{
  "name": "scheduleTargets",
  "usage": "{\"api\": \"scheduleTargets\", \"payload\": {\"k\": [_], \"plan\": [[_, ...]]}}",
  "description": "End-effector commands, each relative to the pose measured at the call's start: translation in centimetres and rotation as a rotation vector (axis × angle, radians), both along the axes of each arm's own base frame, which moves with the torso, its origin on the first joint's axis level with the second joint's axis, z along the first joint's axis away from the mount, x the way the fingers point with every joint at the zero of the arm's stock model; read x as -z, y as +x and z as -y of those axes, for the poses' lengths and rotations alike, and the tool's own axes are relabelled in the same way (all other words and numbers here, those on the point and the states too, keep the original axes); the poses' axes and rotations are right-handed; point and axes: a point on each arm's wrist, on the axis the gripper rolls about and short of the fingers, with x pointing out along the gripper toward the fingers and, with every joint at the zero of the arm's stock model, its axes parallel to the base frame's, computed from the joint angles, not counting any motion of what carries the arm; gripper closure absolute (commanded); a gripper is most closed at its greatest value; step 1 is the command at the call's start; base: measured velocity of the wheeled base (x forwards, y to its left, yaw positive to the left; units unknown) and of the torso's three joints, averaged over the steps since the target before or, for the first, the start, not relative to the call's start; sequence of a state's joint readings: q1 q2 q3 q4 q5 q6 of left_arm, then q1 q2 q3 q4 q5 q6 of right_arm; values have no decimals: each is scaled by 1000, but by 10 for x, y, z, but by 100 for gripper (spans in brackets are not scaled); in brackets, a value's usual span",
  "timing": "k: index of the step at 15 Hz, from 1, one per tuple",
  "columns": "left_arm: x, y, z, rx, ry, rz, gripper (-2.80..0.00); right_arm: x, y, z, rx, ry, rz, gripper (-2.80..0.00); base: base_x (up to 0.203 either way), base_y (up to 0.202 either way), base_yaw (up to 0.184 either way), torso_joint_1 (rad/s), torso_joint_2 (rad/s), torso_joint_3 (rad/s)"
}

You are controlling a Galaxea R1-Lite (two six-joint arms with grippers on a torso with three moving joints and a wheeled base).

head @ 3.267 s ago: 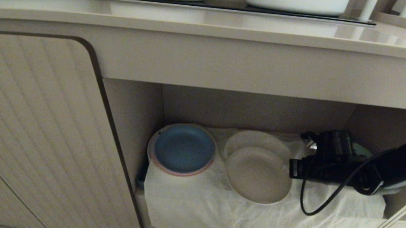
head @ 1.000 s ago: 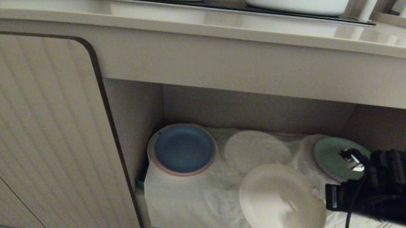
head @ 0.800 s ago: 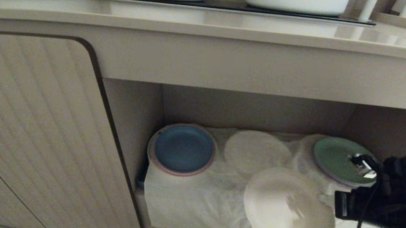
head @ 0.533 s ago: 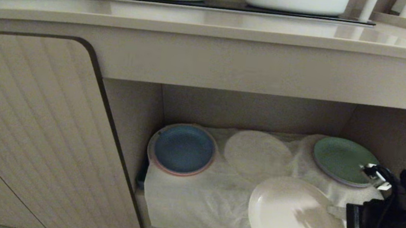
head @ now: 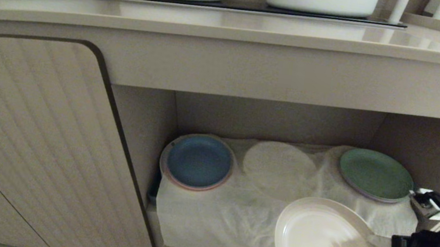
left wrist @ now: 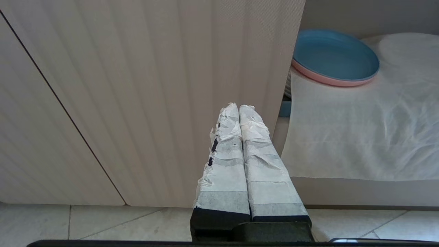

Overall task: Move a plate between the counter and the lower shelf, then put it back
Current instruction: Put the plate

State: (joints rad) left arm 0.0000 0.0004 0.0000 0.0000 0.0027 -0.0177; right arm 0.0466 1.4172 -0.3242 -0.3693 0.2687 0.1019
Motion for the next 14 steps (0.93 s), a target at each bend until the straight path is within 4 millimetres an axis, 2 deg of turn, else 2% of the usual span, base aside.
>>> {"api": "scheduleTargets", "payload": {"k": [1, 5, 14], "plan": [[0, 0, 0, 0, -1, 0, 0, -1, -10, 4, 19, 3, 13, 0, 0, 0, 0, 0, 0, 0], [0, 0, 0, 0, -1, 0, 0, 4, -27, 8, 45, 3, 8, 0, 0, 0, 0, 0, 0, 0], [0, 0, 0, 0, -1, 0, 0, 30, -86, 8, 57, 41, -87, 0, 0, 0, 0, 0, 0, 0]]}}
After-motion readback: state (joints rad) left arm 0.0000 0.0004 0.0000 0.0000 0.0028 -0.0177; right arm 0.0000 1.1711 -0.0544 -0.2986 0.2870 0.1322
